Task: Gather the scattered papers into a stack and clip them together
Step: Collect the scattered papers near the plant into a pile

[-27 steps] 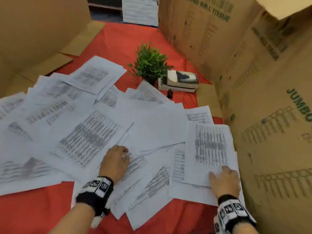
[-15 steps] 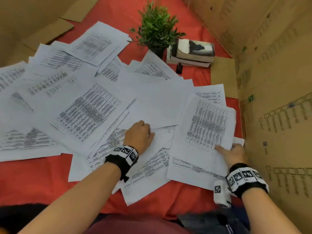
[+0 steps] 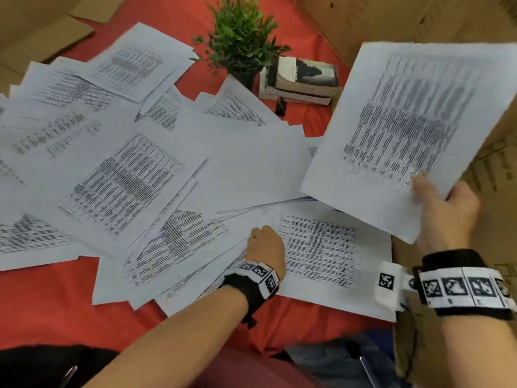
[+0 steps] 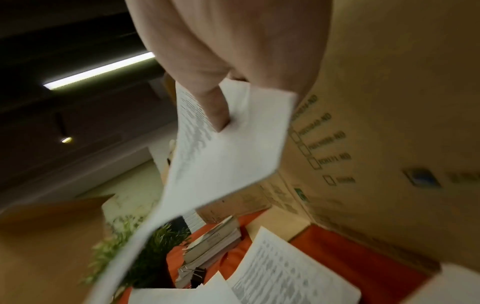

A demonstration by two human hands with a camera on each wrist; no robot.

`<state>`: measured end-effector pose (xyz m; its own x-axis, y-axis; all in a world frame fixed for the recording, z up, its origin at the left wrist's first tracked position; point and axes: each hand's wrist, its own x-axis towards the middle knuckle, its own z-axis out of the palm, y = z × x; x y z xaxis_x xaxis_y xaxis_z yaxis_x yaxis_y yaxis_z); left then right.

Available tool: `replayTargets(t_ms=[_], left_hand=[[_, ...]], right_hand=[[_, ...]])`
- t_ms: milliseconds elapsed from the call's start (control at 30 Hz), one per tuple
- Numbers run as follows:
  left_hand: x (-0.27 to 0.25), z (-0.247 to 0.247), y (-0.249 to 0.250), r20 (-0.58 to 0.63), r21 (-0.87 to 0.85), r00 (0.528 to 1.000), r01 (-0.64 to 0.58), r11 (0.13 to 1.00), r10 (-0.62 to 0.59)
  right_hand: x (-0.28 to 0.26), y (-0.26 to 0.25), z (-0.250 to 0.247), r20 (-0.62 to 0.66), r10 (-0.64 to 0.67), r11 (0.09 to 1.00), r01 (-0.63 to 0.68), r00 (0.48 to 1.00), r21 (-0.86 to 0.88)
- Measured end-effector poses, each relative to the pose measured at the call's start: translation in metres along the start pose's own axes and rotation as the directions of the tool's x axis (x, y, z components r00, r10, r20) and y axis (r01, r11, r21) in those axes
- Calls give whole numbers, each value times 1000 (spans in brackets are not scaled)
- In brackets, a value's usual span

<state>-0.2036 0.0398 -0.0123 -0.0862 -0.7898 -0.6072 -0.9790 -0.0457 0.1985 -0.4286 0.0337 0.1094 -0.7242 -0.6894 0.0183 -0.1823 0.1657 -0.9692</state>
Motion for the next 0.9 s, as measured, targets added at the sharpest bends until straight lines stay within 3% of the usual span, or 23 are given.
replayTargets(t_ms=[100,167,233,300,400,433,500,567,700,733,800,833,867,900], left_hand=[[-3,3,-6,-73,23,997,-29,999,31],[-4,9,-11,-121,0,988,-95,996,94],[-6,12,-16,-101,-64,993,-72,995,65],[-6,13,-21,-94,-137,994,-69,988,56],[-7,3,-30,-51,-254,987,-161,954,153],[-5,-2,-35,-44,-299,982,-190,935,185],[-4,-16,-45,-46,-392,968,-243,887,245],[0,-33,-53,-123,-475,958,-285,833,258],[10,-68,-64,-324,-701,924,-379,605,203],[14,-77,-67,-348,-734,918,-394,554,192],[26,-92,-74,-409,-775,902,-422,470,135],[34,-98,-78,-454,-766,886,-441,468,92],[44,-103,-83,-492,-726,868,-454,516,72],[53,-107,-88,-510,-630,855,-447,635,95]], right_hand=[[-3,30,4,146,218,974,-224,965,28],[-4,58,5,318,308,947,-259,897,-187],[-8,80,6,476,360,866,-98,802,-490],[-9,99,7,558,382,708,154,737,-689],[-7,104,13,579,396,420,421,713,-804],[-6,103,16,573,391,404,424,720,-810],[-7,99,23,574,379,521,345,726,-780],[-10,94,30,589,389,674,218,708,-706],[-17,94,35,639,469,824,-41,610,-565],[-19,93,35,642,461,848,-91,613,-522],[-21,91,34,616,419,897,-199,667,-394],[-20,90,32,585,398,916,-267,707,-300],[-18,89,30,527,384,923,-328,758,-202],[-18,86,27,447,371,927,-354,814,-124]])
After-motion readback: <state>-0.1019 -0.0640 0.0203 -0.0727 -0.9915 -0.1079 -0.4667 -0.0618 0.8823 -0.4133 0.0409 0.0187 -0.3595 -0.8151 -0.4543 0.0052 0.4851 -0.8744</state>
